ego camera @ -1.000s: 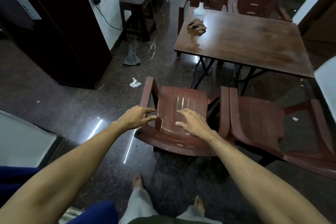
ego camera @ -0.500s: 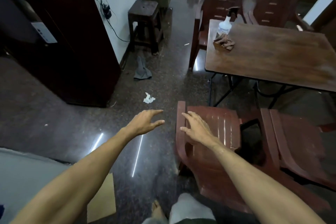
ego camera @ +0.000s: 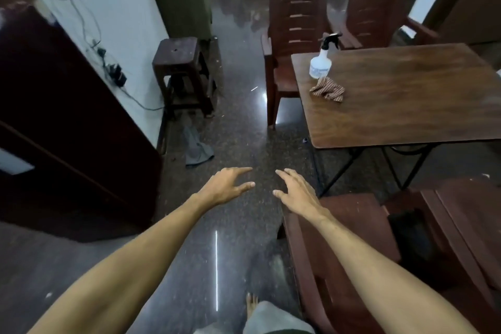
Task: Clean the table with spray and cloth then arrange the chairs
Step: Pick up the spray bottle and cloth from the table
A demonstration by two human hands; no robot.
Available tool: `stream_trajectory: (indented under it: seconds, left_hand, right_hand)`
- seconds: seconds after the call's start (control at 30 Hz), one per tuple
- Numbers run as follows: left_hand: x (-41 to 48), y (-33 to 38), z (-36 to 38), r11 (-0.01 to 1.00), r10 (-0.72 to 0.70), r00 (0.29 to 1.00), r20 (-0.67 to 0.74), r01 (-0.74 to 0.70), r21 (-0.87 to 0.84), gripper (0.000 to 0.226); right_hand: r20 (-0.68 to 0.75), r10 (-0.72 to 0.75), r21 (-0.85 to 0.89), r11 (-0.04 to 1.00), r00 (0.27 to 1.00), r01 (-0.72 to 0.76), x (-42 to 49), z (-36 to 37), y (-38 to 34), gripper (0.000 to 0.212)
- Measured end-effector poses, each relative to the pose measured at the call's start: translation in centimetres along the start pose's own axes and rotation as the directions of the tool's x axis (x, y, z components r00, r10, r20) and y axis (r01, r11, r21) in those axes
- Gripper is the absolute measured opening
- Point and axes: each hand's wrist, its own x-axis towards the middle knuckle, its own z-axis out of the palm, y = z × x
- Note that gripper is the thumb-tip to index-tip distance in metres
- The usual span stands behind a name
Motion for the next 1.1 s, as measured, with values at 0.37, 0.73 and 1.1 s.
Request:
stream_trajectory:
  seconds: [0.37, 0.73, 1.1]
  left_hand:
    - [19.5, -5.5, -8.1, 0.978, 0.208, 0.971, 0.116, -0.21, 0.002, 0.069]
    - [41.1, -5.1, -17.2, 0.875, 0.473, 0.827, 0.304, -0.483, -0.048, 0.069]
    - [62.4, 2.1, -17.4, 0.802, 0.586, 0.747, 0.315, -0.589, -0.096, 0.065]
  right_hand:
    - [-0.113, 0.23, 0.059, 0.973, 0.967, -0.225, 15.1, -4.0, -1.3, 0.065]
    - [-0.261, 0.561, 0.234, 0.826, 0.785, -0.512, 29.1, -10.1, -2.3, 0.062]
    - [-0.356, 0.774, 0.394, 0.632, 0.523, -0.667, 42.8, -16.6, 6.9, 0.064]
